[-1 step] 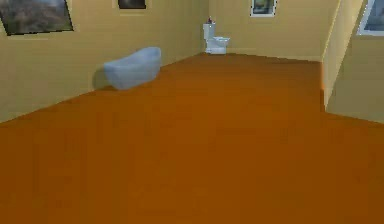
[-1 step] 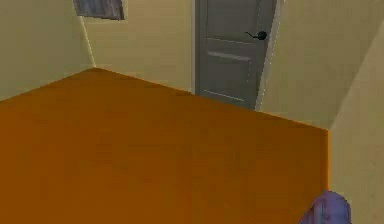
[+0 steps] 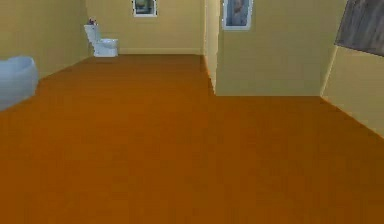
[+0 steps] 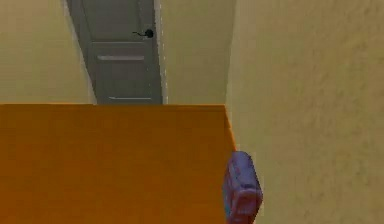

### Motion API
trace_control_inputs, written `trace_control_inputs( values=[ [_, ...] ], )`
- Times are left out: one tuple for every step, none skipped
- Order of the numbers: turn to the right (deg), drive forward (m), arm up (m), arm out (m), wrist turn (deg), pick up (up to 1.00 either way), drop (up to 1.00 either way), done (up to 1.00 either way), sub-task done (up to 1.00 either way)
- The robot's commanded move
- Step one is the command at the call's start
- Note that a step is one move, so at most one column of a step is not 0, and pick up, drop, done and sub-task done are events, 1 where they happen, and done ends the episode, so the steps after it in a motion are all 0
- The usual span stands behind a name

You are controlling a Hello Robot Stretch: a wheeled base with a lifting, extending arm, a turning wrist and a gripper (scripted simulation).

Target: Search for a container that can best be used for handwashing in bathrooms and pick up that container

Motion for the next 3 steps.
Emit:
trace_control_inputs(
  values=[
    [0.0,0.15,0.00,0.00,0.0,0.00,0.00,0.00,0.00],
    [-45.0,0.00,0.00,0.00,0.0,0.00,0.00,0.00,0.00],
    [-21.0,0.00,0.00,0.00,0.0,0.00,0.00,0.00,0.00]
  ],
)
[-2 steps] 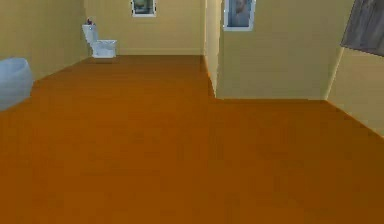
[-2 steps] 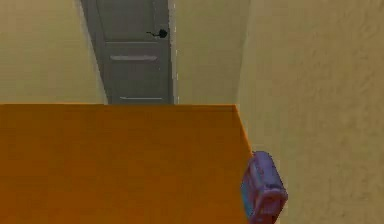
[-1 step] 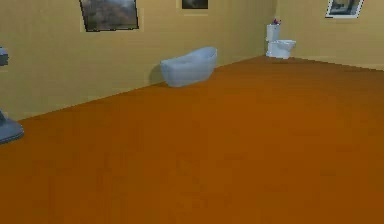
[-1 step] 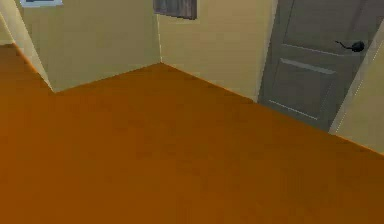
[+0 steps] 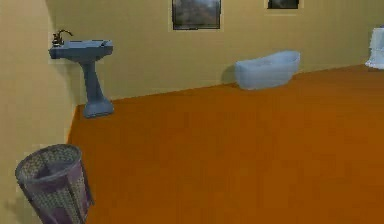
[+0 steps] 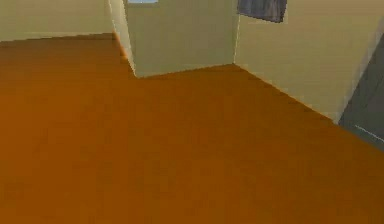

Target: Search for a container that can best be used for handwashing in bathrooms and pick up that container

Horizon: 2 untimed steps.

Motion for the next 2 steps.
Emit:
trace_control_inputs(
  values=[
    [0.0,0.90,0.00,0.00,0.0,0.00,0.00,0.00,0.00],
    [-33.0,0.00,0.00,0.00,0.0,0.00,0.00,0.00,0.00]
  ],
)
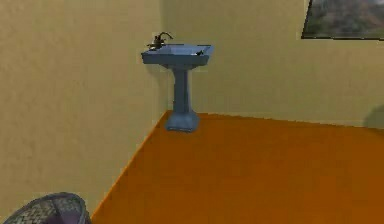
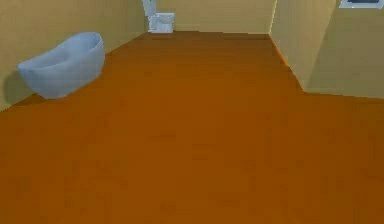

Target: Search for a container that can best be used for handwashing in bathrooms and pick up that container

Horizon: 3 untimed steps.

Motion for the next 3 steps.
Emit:
trace_control_inputs(
  values=[
    [0.0,1.00,0.00,0.00,0.0,0.00,0.00,0.00,0.00],
    [0.0,0.55,0.00,0.00,0.0,0.00,0.00,0.00,0.00],
    [-45.0,0.00,0.00,0.00,0.0,0.00,0.00,0.00,0.00]
  ],
)
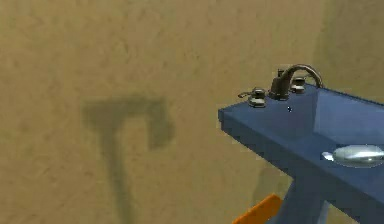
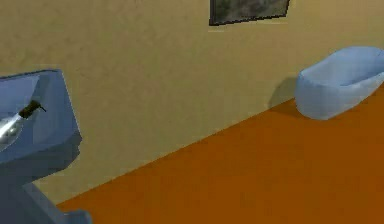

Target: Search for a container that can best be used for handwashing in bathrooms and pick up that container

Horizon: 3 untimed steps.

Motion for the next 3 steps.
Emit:
trace_control_inputs(
  values=[
    [-45.0,0.00,0.00,0.00,0.0,0.00,0.00,0.00,0.00],
    [45.0,0.00,0.00,0.00,0.0,0.00,0.00,0.00,0.00],
    [33.0,0.00,0.00,0.00,0.0,0.00,0.00,0.00,0.00]
  ],
)
